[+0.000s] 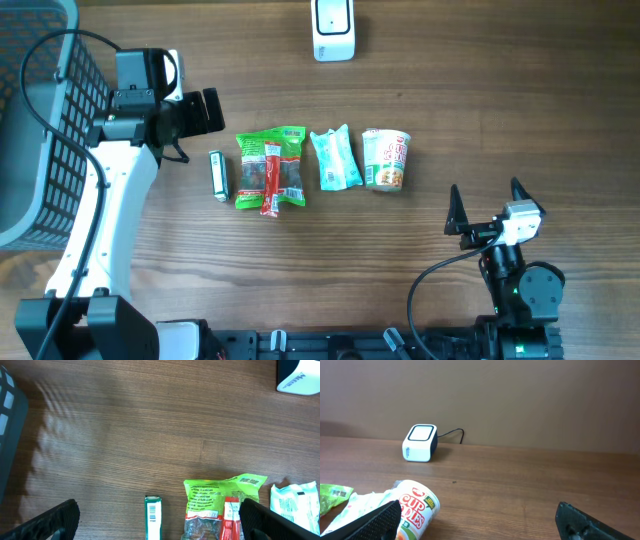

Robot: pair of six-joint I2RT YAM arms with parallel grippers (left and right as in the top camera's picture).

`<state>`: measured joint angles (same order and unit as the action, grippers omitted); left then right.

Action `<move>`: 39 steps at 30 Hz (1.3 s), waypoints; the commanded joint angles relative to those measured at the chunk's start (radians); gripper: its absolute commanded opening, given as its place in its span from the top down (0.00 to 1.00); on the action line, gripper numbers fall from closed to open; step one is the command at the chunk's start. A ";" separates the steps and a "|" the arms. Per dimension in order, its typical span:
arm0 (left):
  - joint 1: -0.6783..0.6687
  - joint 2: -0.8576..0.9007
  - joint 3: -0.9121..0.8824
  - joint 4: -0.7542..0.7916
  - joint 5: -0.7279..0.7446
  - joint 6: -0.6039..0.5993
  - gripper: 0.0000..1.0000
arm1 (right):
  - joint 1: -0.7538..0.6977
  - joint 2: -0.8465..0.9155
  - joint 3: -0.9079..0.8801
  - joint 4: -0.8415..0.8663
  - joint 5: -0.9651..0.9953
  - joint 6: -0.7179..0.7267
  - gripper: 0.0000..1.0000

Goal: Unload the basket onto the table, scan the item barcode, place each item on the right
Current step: 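Reach the right gripper forward to the cup noodle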

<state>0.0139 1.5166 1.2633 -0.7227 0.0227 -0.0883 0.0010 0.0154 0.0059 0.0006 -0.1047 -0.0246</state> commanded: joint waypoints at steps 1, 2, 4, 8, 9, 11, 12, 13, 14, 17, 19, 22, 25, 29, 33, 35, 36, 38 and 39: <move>0.001 0.002 0.003 0.000 -0.013 0.001 0.00 | -0.005 -0.006 -0.001 0.006 -0.001 0.001 0.00; 0.001 0.002 0.003 -0.001 -0.013 0.002 0.00 | -0.005 -0.006 -0.001 0.006 -0.002 0.001 0.00; 0.001 0.002 0.003 0.000 -0.013 0.001 0.00 | -0.005 -0.006 -0.001 0.011 -0.016 0.002 0.00; 0.001 0.002 0.003 -0.001 -0.013 0.002 0.00 | -0.005 -0.005 -0.001 0.010 -0.054 0.051 0.00; 0.001 0.002 0.003 -0.001 -0.013 0.002 0.00 | -0.005 -0.005 -0.001 0.010 -0.054 0.085 0.00; 0.001 0.002 0.003 -0.001 -0.013 0.002 0.00 | -0.005 -0.005 -0.001 0.010 -0.054 0.113 0.00; 0.001 0.002 0.003 0.000 -0.013 0.002 0.00 | -0.005 -0.005 -0.001 0.010 -0.055 0.114 0.00; 0.001 0.002 0.003 -0.001 -0.013 0.001 0.00 | -0.005 -0.005 -0.001 0.010 -0.054 0.115 0.00; 0.001 0.002 0.003 -0.001 -0.013 0.002 0.00 | -0.005 -0.005 -0.001 0.009 -0.055 0.128 0.00; 0.001 0.002 0.003 0.000 -0.013 0.002 0.00 | -0.005 0.001 0.006 0.012 -0.056 0.216 0.00; 0.001 0.002 0.003 -0.001 -0.013 0.002 0.00 | -0.005 0.003 0.040 -0.019 -0.093 0.219 0.00; 0.001 0.002 0.003 -0.001 -0.013 0.002 0.00 | -0.005 0.031 0.145 -0.089 -0.111 0.256 0.00; 0.001 0.002 0.003 -0.001 -0.013 0.002 0.00 | -0.005 0.114 0.310 -0.177 -0.113 0.262 0.01; 0.001 0.002 0.003 -0.001 -0.013 0.002 0.00 | -0.005 0.292 0.575 -0.337 -0.156 0.239 0.00; 0.001 0.002 0.003 -0.001 -0.013 0.002 0.00 | -0.005 0.552 0.905 -0.592 -0.220 0.158 0.00; 0.001 0.002 0.003 -0.001 -0.013 0.001 0.00 | -0.005 0.694 1.086 -0.767 -0.220 0.130 0.00; 0.001 0.002 0.003 0.000 -0.013 0.002 0.00 | -0.005 0.764 1.177 -0.862 -0.220 0.119 0.00; 0.001 0.002 0.003 0.000 -0.013 0.002 0.00 | -0.005 0.916 1.361 -1.049 -0.219 0.101 0.00; 0.001 0.002 0.003 0.000 -0.013 0.001 0.00 | -0.005 0.972 1.425 -1.107 -0.219 0.102 0.00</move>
<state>0.0139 1.5166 1.2633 -0.7254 0.0196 -0.0883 0.0006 0.8024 1.2163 -0.9726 -0.2962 0.1295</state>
